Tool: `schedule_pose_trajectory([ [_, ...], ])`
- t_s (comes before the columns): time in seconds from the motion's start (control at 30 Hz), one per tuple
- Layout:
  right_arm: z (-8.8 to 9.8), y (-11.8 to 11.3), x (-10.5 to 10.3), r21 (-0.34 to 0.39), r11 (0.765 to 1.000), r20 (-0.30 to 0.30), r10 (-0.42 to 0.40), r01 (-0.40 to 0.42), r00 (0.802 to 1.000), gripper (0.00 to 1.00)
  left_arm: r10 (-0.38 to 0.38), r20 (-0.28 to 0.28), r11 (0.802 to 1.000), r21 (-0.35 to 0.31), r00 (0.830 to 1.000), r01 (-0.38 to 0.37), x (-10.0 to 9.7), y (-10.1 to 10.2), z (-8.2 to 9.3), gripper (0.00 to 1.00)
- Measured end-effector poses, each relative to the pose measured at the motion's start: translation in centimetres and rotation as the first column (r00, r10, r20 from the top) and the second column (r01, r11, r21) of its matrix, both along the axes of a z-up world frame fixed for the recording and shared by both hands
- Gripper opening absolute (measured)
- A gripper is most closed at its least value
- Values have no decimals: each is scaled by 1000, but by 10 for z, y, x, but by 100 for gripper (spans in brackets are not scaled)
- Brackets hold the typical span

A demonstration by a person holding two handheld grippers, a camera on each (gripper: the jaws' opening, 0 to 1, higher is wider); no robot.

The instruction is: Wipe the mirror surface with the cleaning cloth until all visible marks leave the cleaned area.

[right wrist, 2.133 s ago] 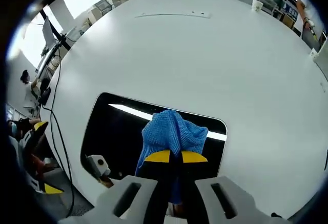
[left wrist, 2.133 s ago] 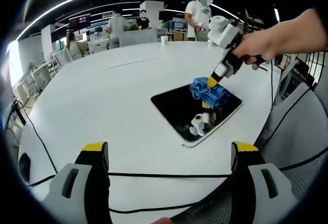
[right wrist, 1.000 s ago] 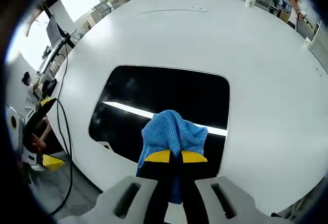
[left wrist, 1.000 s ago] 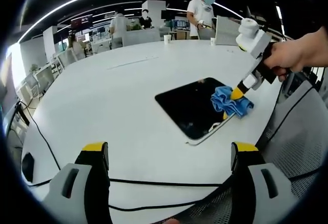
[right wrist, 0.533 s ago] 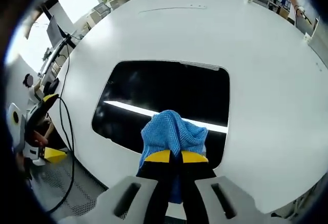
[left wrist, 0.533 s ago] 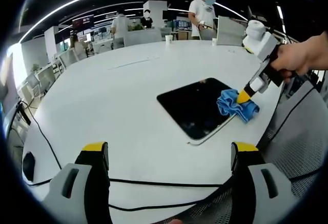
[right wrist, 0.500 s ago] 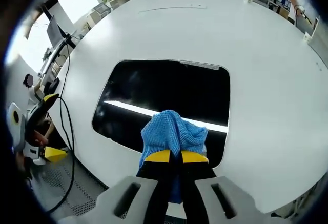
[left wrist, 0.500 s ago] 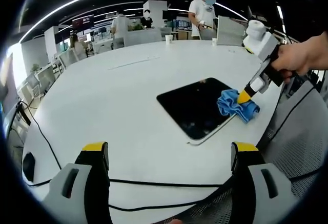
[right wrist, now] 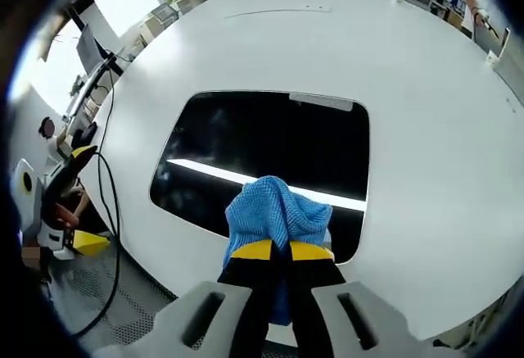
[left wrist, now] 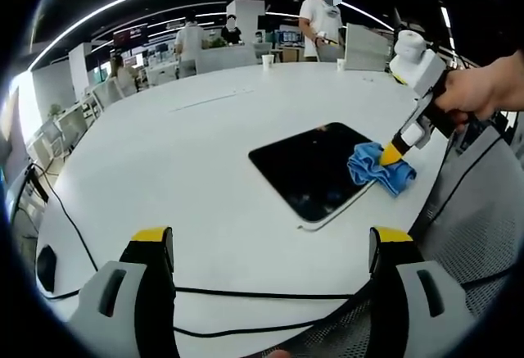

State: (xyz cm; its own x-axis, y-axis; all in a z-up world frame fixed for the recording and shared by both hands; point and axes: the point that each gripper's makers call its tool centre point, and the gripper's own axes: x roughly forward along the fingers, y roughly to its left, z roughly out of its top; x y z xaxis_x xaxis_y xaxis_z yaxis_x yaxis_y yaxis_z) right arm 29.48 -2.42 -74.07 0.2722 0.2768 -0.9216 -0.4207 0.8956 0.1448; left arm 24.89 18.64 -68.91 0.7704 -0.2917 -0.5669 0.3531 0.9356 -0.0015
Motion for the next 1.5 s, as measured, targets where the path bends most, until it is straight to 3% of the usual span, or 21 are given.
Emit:
schedule_pose_trajectory([
  [0.67,3,-17,-1,8,1000,7,-8,8,1000,0,-8,0,1000,7,1000,8,0,-1,-1,99],
  [1.5,2,-57,9,-13,999,11,-52,52,999,0,-8,6,1000,11,1000,8,0,0,0,99],
])
